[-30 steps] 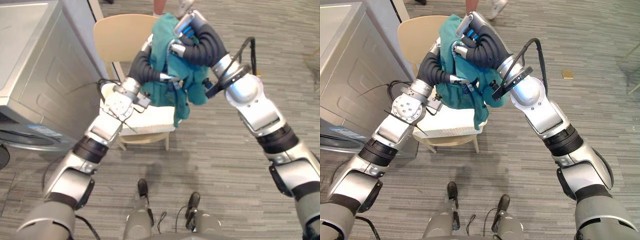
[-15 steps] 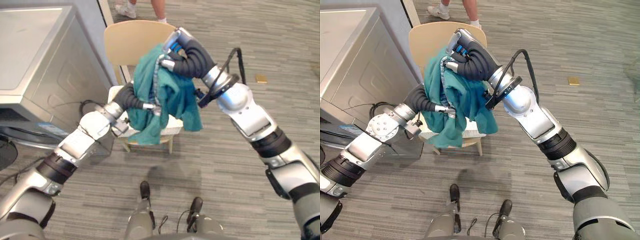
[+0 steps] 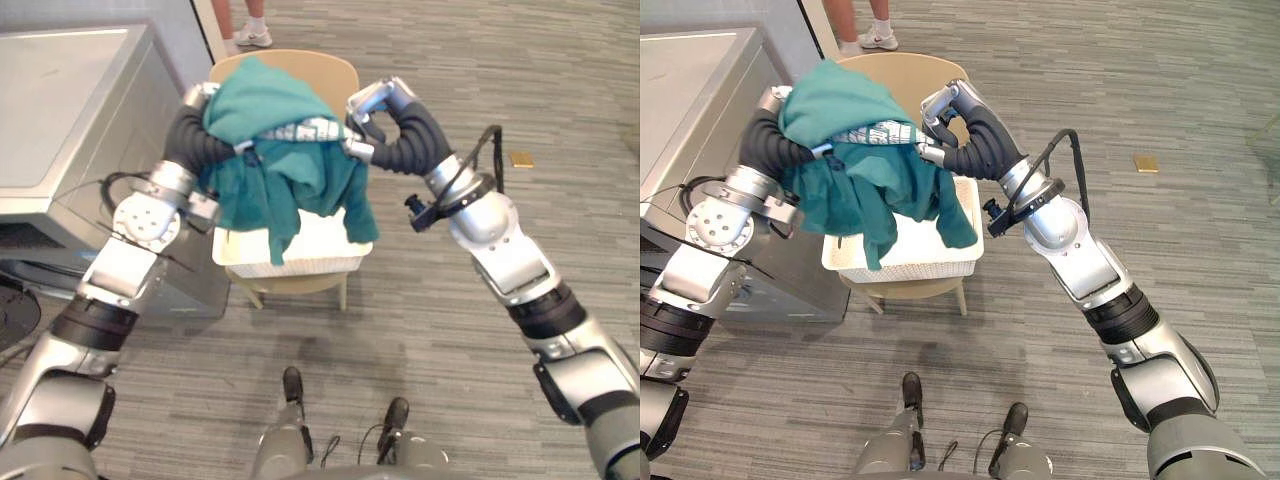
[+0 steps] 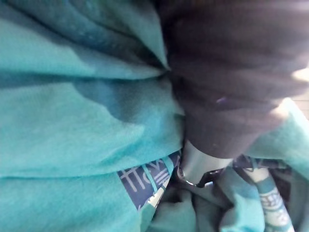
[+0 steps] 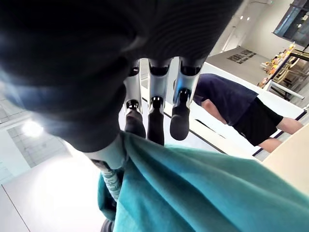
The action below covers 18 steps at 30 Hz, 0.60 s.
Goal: Pick up the laundry basket with both hands and put the clothes into the washing machine.
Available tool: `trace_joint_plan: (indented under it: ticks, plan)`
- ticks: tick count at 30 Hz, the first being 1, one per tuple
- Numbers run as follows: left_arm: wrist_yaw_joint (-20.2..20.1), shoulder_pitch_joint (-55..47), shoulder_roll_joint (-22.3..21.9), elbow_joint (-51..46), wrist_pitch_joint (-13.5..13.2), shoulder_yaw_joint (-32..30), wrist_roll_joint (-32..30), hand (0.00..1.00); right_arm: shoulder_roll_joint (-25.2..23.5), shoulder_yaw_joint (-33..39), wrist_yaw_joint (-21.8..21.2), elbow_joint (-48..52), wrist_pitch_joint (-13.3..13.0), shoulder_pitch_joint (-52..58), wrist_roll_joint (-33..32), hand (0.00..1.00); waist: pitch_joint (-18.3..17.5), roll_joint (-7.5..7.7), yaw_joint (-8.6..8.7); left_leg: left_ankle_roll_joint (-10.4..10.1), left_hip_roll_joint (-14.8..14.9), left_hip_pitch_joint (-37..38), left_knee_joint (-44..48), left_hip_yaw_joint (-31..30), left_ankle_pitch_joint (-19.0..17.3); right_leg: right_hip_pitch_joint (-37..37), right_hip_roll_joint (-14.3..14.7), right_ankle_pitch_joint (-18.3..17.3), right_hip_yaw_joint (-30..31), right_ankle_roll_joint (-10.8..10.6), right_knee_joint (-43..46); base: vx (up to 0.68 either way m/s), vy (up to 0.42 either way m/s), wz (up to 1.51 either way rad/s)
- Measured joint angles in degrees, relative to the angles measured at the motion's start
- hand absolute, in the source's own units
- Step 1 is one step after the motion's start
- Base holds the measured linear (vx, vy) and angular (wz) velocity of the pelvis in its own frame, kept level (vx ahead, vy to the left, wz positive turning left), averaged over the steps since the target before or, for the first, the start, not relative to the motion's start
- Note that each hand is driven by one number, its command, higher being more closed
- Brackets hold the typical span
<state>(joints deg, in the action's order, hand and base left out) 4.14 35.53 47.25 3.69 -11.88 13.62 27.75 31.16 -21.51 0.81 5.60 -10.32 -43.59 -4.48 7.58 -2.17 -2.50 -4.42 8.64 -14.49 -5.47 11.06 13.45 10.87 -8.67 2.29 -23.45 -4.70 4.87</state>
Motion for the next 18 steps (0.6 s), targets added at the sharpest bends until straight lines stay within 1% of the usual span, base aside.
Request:
trace_joint_plan:
  ticks: [3,5,6,7,8,9,10,11,13,14,16,17,18]
  plan:
    - [1.53,0.27,-0.39,2.94,0.05,-3.2,-0.27,1.0,-0.71,3.9,0.04,-0.01,1.02,3.92,-1.12,0.0,-0.97,-0.04,0.06,0.0,-0.18,0.11,0.0,-0.02,0.0,-0.16,-0.15,-0.13,0.01,-0.17,0.0,0.05,-0.029,0.02]
    - [2.83,0.58,-3.55,4.12,0.05,-6.11,-0.25,1.0,-1.57,7.24,0.26,0.25,1.56,6.37,-2.08,0.0,-1.01,-0.05,0.18,-0.01,-0.25,0.42,-0.01,-0.07,-0.01,-0.6,-0.22,-0.18,-0.02,-0.23,-0.1,0.02,-0.015,0.06]
    - [6.06,0.48,-9.24,4.21,0.02,-8.43,-1.53,1.0,-3.5,10.05,0.93,0.25,2.0,8.56,-2.23,0.0,-1.05,-0.02,0.15,-0.01,-0.4,0.81,-0.01,-0.12,-0.01,-1.1,-0.35,-0.19,-0.05,-0.25,-0.07,0.02,-0.012,0.07]
    - [7.9,0.14,-14.39,4.12,0.06,-10.71,-2.96,1.0,-4.65,10.75,1.65,0.26,2.09,9.52,-2.18,0.0,-1.11,-0.07,0.19,-0.01,-0.51,0.99,-0.04,-0.14,-0.01,-1.28,-0.46,-0.19,-0.03,-0.25,-0.11,0.0,0.0,0.0]
    - [9.16,-1.57,-19.88,3.07,0.22,-11.95,-5.01,1.0,-5.75,11.04,1.72,0.29,2.25,10.12,-2.11,0.0,-1.24,-0.07,0.59,0.0,-0.58,1.08,-0.09,-0.08,-0.02,-1.39,-0.5,-0.21,0.09,-0.19,-0.33,0.0,0.0,0.0]
    - [9.68,-2.84,-22.03,2.5,0.38,-11.94,-6.4,1.0,-6.1,11.23,1.68,0.3,2.24,10.47,-2.04,0.0,-1.29,-0.08,0.91,0.0,-0.58,1.09,-0.11,-0.08,-0.03,-1.5,-0.47,-0.24,0.08,-0.1,-0.58,0.0,0.0,0.0]
    - [9.84,-5.61,-24.99,1.25,0.96,-11.94,-9.17,1.0,-6.72,12.41,1.71,0.39,2.23,11.58,-1.87,0.0,-1.5,-0.05,1.42,0.0,-0.56,1.09,-0.14,-0.05,-0.05,-1.66,-0.34,-0.14,0.1,-0.13,-1.1,0.0,0.0,0.0]
    - [9.82,-8.86,-26.63,-0.08,1.82,-12.08,-11.17,1.0,-7.91,15.32,1.85,0.51,2.22,13.99,-1.94,0.0,-2.09,-0.15,1.53,0.07,-0.55,1.09,-0.17,0.02,-0.13,-1.68,-0.27,-0.11,0.19,-0.16,-1.28,0.01,-0.017,-0.04]
    - [9.78,-13.04,-26.93,-1.91,2.65,-13.31,-12.89,1.0,-9.48,19.21,2.53,0.52,2.34,18.06,-2.14,0.0,-2.41,-0.1,1.69,0.18,-0.51,1.88,-0.14,0.22,-0.24,-2.26,-0.21,-0.03,0.54,-0.1,-1.5,0.05,-0.037,-0.11]
    - [9.9,-18.03,-27.28,-4.93,2.83,-18.62,-13.92,1.0,-10.1,23.0,2.91,0.53,3.13,24.34,-2.19,0.0,-2.64,-0.2,1.7,-0.15,-0.41,3.38,-0.15,0.41,-0.63,-3.96,0.08,0.26,0.64,-0.07,-2.68,0.08,-0.061,-0.13]
    - [10.97,-22.37,-28.99,-9.68,2.6,-26.36,-14.1,1.0,-11.41,25.95,2.81,0.53,4.11,31.27,-2.12,0.0,-3.73,-0.68,1.6,-0.44,-0.05,3.86,-0.17,0.36,-1.15,-4.99,0.6,0.45,0.64,0.1,-3.76,0.06,-0.045,-0.03]
    - [11.35,-23.41,-29.17,-10.66,2.51,-27.97,-14.49,1.0,-11.9,26.33,2.77,0.52,4.55,32.5,-1.96,0.0,-3.81,-0.81,1.61,-0.49,0.07,4.06,-0.19,0.36,-1.2,-5.33,0.76,0.5,0.62,0.15,-4.08,0.04,-0.038,-0.01]
    - [11.93,-26.16,-29.25,-12.42,2.46,-31.09,-14.97,1.0,-13.03,26.69,2.66,0.53,4.8,35.23,-1.62,0.0,-4.26,-1.18,1.54,-0.91,0.38,4.51,-0.33,0.35,-1.61,-5.98,1.19,0.52,0.63,0.18,-4.74,0.03,-0.043,-0.01]
